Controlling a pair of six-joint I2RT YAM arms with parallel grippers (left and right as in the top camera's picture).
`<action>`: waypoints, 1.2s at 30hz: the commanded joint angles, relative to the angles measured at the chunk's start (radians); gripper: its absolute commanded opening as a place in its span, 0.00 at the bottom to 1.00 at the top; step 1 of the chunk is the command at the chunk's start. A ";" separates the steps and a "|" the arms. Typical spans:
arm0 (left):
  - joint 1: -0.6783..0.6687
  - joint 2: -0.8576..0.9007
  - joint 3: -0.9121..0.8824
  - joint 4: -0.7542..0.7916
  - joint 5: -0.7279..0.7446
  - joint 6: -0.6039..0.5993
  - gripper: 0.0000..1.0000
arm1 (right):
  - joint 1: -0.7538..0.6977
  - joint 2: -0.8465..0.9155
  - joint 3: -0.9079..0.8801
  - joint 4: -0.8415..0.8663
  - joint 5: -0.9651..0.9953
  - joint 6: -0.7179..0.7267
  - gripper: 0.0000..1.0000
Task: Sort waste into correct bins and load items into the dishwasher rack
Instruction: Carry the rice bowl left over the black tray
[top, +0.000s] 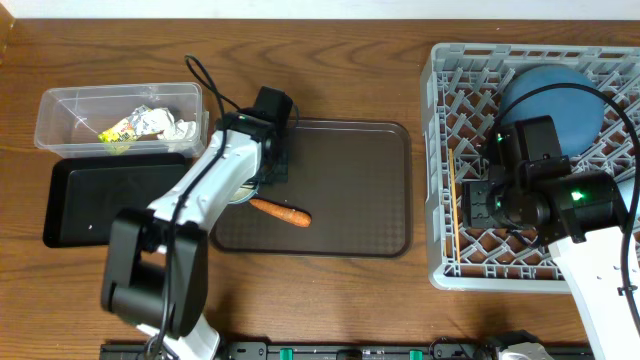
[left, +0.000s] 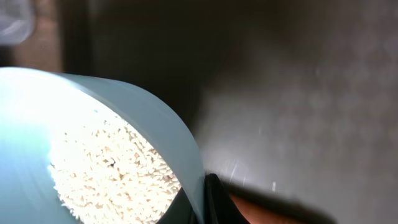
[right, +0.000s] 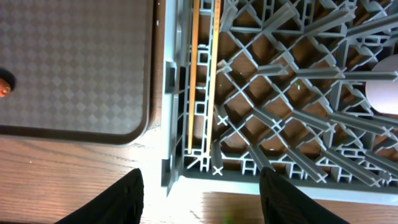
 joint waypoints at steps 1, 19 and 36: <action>0.003 -0.071 -0.003 -0.049 -0.016 -0.002 0.06 | -0.013 0.003 -0.005 -0.010 0.011 -0.007 0.58; 0.342 -0.262 -0.003 -0.146 0.275 0.051 0.06 | -0.013 0.003 -0.005 -0.020 0.030 -0.008 0.56; 0.848 -0.174 -0.004 -0.042 0.810 0.215 0.06 | -0.013 0.003 -0.005 -0.032 0.029 -0.007 0.53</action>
